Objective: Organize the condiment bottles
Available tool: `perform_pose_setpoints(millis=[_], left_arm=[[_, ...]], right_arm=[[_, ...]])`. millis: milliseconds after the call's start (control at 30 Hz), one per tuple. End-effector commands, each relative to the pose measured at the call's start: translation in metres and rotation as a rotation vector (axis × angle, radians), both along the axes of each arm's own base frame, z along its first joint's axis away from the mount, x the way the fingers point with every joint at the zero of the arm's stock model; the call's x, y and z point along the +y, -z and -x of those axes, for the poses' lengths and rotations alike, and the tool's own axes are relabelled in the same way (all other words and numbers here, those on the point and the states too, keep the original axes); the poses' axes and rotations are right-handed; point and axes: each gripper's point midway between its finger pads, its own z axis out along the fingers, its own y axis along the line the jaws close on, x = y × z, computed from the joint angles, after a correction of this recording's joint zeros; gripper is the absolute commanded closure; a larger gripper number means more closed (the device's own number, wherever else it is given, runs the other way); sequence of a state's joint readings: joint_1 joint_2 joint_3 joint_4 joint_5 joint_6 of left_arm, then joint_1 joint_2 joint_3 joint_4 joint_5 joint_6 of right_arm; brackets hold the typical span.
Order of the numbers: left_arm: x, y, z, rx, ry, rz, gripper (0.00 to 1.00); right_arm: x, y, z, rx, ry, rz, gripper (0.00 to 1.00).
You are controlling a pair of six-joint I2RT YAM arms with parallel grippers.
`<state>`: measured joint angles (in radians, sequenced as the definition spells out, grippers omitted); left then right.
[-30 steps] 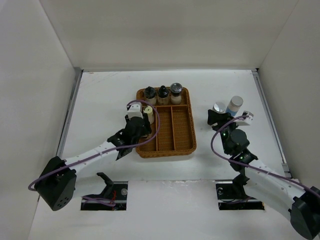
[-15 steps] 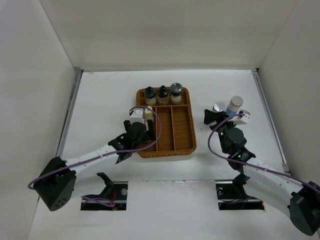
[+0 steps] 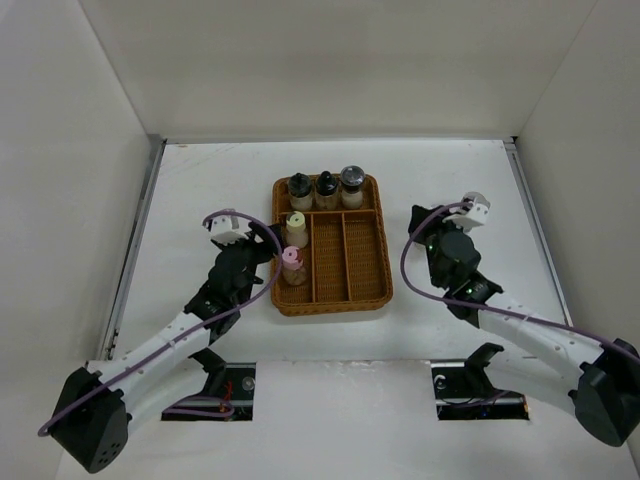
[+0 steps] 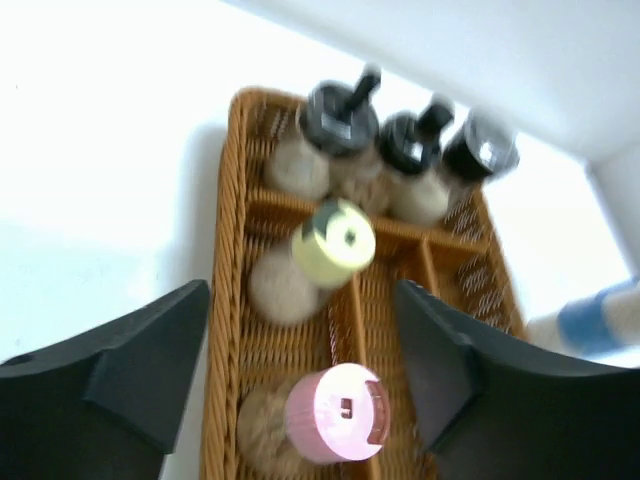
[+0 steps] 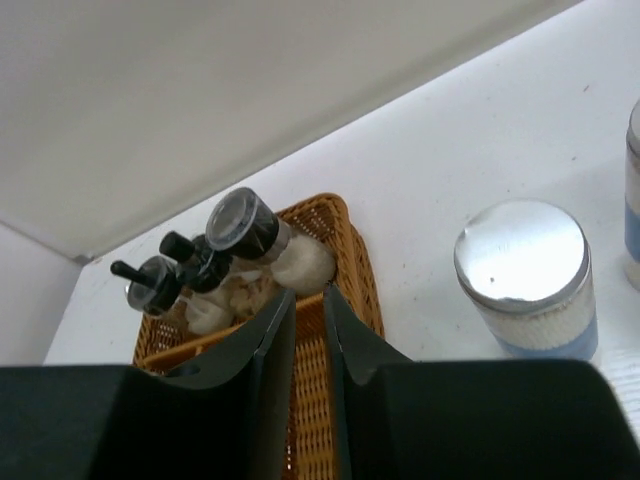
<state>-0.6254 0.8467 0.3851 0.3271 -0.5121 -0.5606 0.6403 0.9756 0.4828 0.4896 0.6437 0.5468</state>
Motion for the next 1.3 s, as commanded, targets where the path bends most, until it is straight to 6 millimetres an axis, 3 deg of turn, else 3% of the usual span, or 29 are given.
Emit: perform_pose_setpoints(millis=[0, 100, 233, 367, 667, 1000, 1100, 1267], left_arm=[[0.011, -0.035, -0.01, -0.156, -0.054, 0.166, 0.35], [0.025, -0.032, -0.017, -0.178, -0.107, 0.255, 0.47], [0.043, -0.016, -0.02, -0.175, -0.14, 0.298, 0.48], [0.059, 0.014, -0.016, -0.13, -0.183, 0.312, 0.47], [0.059, 0.026, -0.021, -0.098, -0.184, 0.312, 0.46], [0.057, 0.033, -0.023, -0.074, -0.185, 0.313, 0.45], [0.055, 0.035, -0.023, -0.067, -0.175, 0.313, 0.45], [0.055, 0.036, -0.025, -0.065, -0.175, 0.312, 0.45]], right_arm=[[-0.01, -0.026, -0.008, 0.004, 0.086, 0.074, 0.74], [-0.021, -0.027, -0.013, 0.037, 0.147, 0.133, 0.58], [-0.041, -0.028, -0.018, 0.104, 0.24, 0.271, 0.28], [-0.06, -0.01, -0.026, 0.208, 0.296, 0.374, 0.17], [-0.084, 0.017, -0.049, 0.297, 0.344, 0.386, 0.11], [-0.067, 0.065, -0.067, 0.393, 0.273, 0.379, 0.13], [-0.065, 0.07, -0.073, 0.386, 0.265, 0.366, 0.19], [-0.068, 0.054, -0.075, 0.331, 0.291, 0.364, 0.47]])
